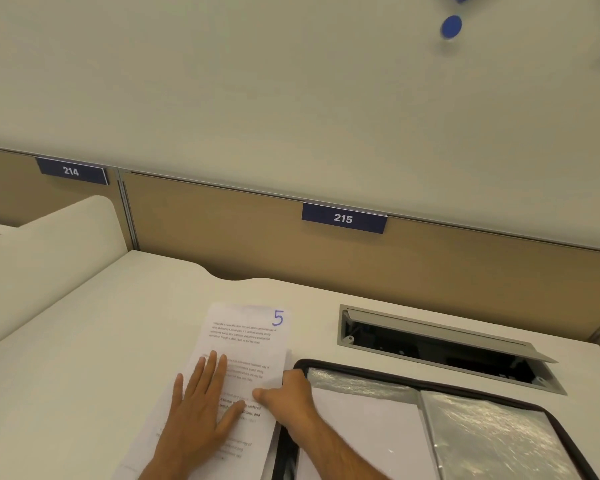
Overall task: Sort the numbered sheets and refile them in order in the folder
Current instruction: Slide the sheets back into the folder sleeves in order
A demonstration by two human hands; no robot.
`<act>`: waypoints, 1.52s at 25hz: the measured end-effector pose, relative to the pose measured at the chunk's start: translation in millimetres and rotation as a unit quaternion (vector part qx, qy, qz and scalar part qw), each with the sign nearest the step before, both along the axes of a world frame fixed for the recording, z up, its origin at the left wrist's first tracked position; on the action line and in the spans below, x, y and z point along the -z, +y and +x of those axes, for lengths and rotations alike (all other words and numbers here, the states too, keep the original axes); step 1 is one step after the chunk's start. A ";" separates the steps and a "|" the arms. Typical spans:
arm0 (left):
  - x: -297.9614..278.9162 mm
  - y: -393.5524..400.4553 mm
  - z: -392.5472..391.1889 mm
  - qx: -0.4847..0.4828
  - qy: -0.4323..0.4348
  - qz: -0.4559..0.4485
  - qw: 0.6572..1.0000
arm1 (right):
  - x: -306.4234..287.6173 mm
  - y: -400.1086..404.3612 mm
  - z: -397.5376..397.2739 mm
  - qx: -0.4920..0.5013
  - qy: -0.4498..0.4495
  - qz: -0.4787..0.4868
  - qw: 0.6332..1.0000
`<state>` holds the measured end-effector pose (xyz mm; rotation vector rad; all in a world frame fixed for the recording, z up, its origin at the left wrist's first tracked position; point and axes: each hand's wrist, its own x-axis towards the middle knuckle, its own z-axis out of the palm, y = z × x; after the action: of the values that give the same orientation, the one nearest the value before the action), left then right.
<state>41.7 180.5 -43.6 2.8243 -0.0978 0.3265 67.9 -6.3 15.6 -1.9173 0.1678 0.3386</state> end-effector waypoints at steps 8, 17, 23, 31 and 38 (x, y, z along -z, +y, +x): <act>-88.3 -43.3 -14.9 -0.140 0.042 -0.303 0.942 | -61.5 -99.5 -14.8 -0.035 0.011 0.067 0.997; -113.1 -163.3 -52.1 -0.042 0.107 -0.575 0.810 | -86.4 -237.2 -61.9 0.034 0.017 0.069 0.997; -115.5 -244.5 -57.4 -0.009 0.103 -0.592 0.800 | -73.0 -306.3 -87.4 0.103 0.016 0.083 0.991; -90.0 -333.7 -28.9 0.022 0.156 -0.455 0.877 | -76.4 -435.1 -98.4 0.200 -0.016 0.116 0.973; -64.7 -381.2 8.6 0.155 0.077 -0.121 0.977 | -73.1 -514.8 -79.9 0.313 -0.099 0.230 0.916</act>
<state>50.3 -200.7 21.1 2.5298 -0.4296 0.0447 -12.0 -521.1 88.6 -1.3294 0.5058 -0.2351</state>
